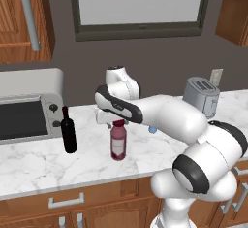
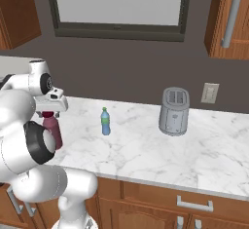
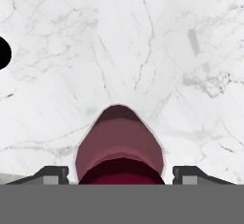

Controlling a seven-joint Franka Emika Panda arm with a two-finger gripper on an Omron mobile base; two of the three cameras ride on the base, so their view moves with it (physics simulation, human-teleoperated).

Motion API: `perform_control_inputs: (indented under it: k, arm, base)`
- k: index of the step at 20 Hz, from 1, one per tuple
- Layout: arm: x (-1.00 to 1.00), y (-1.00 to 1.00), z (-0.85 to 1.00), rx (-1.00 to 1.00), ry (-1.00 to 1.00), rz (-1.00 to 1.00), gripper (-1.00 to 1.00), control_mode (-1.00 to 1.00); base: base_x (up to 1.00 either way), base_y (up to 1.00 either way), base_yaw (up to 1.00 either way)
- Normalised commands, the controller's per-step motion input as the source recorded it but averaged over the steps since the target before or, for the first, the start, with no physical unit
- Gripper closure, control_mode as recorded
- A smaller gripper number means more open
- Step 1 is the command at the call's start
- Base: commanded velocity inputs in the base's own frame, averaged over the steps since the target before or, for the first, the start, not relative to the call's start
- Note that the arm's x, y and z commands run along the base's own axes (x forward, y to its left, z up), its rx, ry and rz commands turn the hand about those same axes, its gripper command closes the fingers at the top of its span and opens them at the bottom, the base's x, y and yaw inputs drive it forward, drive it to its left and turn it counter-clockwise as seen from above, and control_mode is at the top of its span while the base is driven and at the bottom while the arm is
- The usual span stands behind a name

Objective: Place the drinks on the dining counter in a tight cluster.

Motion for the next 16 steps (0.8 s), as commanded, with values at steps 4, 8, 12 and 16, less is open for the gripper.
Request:
perform_control_inputs:
  k: [4, 8, 12, 16]
  arm:
    - [-0.26, -0.24, 0.18, 0.01, -0.04, 0.00, 1.00, -1.00]
    - [-0.32, -0.38, 0.51, 0.00, 0.00, 0.00, 1.00, -1.00]
    - [-0.34, -0.44, 0.46, 0.00, 0.00, 0.00, 1.00, -1.00]
    - [-0.25, -0.51, 0.38, 0.00, 0.00, 0.00, 1.00, -1.00]
  base:
    - [0.00, 0.00, 0.00]
    - [0.00, 0.00, 0.00]
    - [0.00, 0.00, 0.00]
    - [0.00, 0.00, 0.00]
